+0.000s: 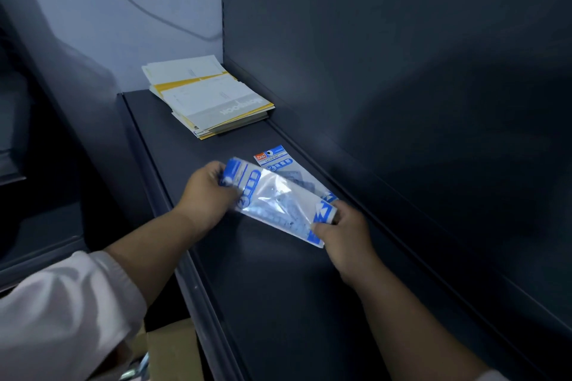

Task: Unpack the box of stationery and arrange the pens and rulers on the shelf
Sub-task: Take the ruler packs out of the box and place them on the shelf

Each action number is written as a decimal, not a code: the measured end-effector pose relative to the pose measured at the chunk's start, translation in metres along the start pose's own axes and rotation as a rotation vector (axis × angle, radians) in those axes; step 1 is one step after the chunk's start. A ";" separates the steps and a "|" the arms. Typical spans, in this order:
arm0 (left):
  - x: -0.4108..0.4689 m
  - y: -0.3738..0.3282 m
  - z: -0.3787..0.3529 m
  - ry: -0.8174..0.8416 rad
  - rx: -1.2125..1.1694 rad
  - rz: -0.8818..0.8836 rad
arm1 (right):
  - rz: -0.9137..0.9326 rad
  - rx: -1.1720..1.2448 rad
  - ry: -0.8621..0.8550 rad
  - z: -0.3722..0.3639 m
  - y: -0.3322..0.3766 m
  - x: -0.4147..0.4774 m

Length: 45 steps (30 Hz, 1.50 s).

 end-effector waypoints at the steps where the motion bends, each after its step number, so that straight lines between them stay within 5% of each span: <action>1: 0.003 -0.006 -0.002 -0.035 0.026 -0.017 | -0.047 0.067 -0.020 -0.002 0.002 0.003; 5: 0.010 -0.017 -0.006 -0.152 0.494 -0.194 | -0.210 0.406 -0.111 -0.015 0.008 0.020; 9: 0.003 -0.009 -0.025 -0.018 0.850 -0.408 | -0.231 0.442 -0.093 -0.021 0.007 0.034; 14: -0.008 0.006 -0.050 0.287 1.146 -0.428 | 0.105 -0.575 -0.175 0.006 0.005 0.039; 18: -0.012 0.011 -0.062 0.399 1.296 -0.463 | 0.363 -0.813 -0.033 0.011 -0.005 0.036; 23: -0.013 0.016 -0.061 0.392 1.332 -0.476 | 0.320 -0.931 0.235 0.008 -0.019 0.035; 34: -0.017 0.012 -0.038 0.343 1.220 -0.468 | 0.354 -0.960 0.208 -0.006 0.000 0.024; 45: -0.068 0.034 0.078 0.156 1.250 -0.420 | 0.542 -0.937 0.319 -0.103 0.021 -0.046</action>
Point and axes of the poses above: each hand's wrist, its own x-axis towards the middle knuckle, its own z-axis out of the back of the hand, y = z × x, the point moved 2 cm from there along x, towards the middle knuckle, and after that the axes turned 11 degrees about x, right-handed, at the moved point
